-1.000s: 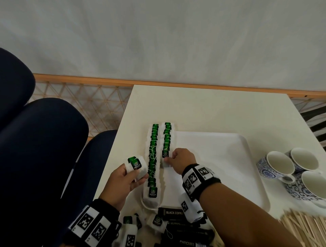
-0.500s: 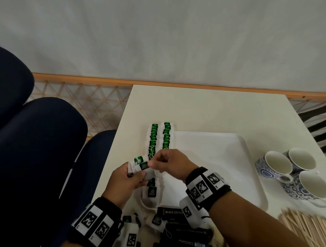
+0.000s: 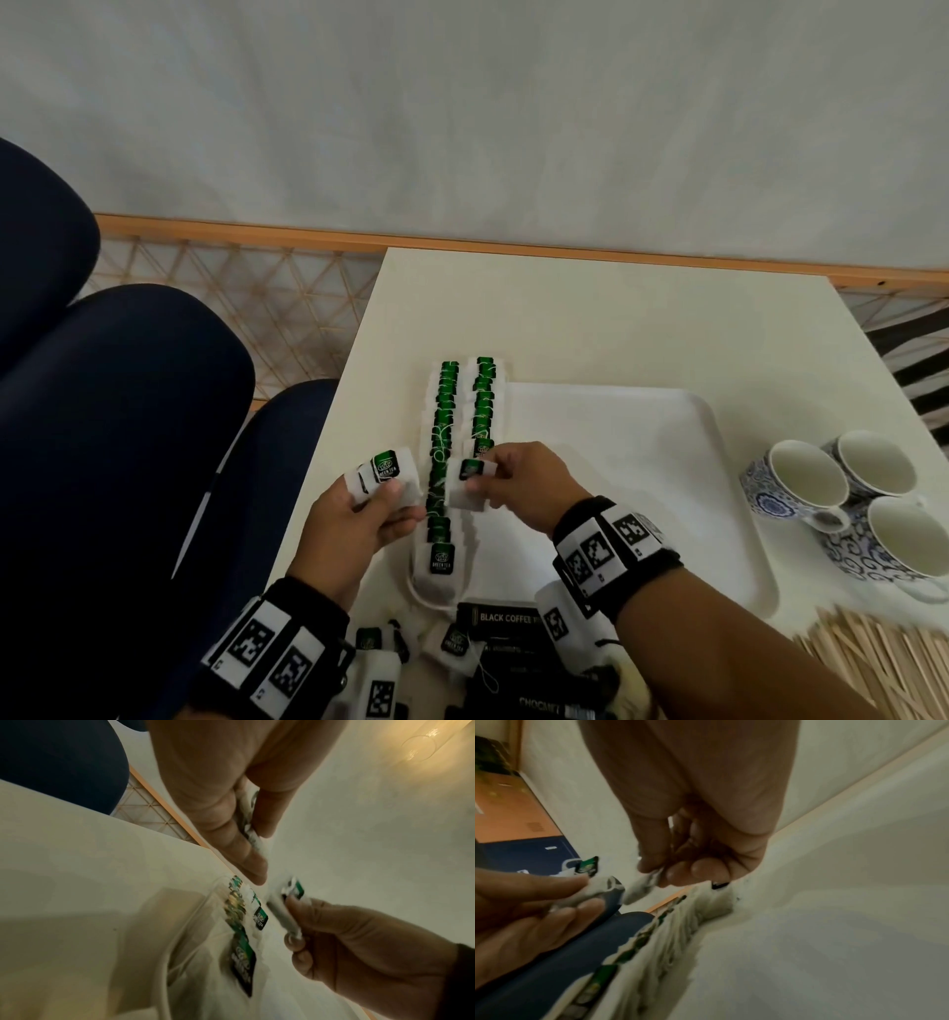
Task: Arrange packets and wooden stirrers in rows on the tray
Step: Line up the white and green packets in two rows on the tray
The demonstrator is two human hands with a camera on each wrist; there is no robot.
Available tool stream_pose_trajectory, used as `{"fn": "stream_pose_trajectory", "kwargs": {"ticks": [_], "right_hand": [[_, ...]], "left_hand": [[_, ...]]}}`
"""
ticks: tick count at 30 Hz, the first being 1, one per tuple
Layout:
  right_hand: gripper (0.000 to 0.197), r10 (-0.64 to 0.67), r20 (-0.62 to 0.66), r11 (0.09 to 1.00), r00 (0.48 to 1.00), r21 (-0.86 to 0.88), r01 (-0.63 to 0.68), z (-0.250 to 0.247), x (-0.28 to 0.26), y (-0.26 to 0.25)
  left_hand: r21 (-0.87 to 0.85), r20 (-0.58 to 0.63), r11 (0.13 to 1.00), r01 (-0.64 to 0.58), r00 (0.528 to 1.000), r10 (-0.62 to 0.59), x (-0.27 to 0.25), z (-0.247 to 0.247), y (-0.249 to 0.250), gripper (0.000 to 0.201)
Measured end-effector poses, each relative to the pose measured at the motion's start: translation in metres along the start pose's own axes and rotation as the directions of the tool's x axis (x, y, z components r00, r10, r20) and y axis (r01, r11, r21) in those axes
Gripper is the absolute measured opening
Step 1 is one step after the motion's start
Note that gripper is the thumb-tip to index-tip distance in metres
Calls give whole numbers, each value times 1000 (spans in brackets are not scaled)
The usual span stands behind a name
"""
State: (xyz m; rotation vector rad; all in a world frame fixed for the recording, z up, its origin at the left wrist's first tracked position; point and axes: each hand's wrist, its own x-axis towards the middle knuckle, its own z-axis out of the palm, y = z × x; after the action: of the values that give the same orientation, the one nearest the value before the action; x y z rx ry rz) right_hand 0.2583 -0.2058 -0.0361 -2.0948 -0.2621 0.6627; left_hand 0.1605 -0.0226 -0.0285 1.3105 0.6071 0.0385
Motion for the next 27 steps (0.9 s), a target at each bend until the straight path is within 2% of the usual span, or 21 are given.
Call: {"fn": "stream_pose_trajectory", "kwargs": {"ticks": [3, 5, 8, 13, 15, 20, 27], "right_hand": [[17, 112, -109, 982, 988, -139, -126, -6, 7, 10], [27, 158, -123, 959, 980, -218, -182, -6, 13, 14], [34, 204, -124, 943, 971, -242, -229, -1, 20, 12], [36, 201, -150, 924, 968, -298, -238, 4, 21, 6], [34, 205, -168, 935, 964, -256, -243, 5, 19, 7], [52, 186, -148, 952, 971, -218, -216, 4, 13, 13], [45, 162, -161, 956, 974, -218, -195, 6, 17, 11]], "left_hand": [[-5, -6, 1000, 9, 1000, -9, 0, -3, 1, 14], [-7, -4, 1000, 14, 1000, -14, -1, -3, 1, 14], [-4, 3, 1000, 18, 1000, -18, -1, -1, 1, 14], [-5, 16, 1000, 18, 1000, -18, -2, -1, 4, 14], [-7, 25, 1000, 12, 1000, -12, -3, -2, 5, 14], [-9, 29, 1000, 29, 999, -28, -4, -4, 4, 14], [11, 74, 996, 89, 993, -89, -3, 0, 2, 19]]}}
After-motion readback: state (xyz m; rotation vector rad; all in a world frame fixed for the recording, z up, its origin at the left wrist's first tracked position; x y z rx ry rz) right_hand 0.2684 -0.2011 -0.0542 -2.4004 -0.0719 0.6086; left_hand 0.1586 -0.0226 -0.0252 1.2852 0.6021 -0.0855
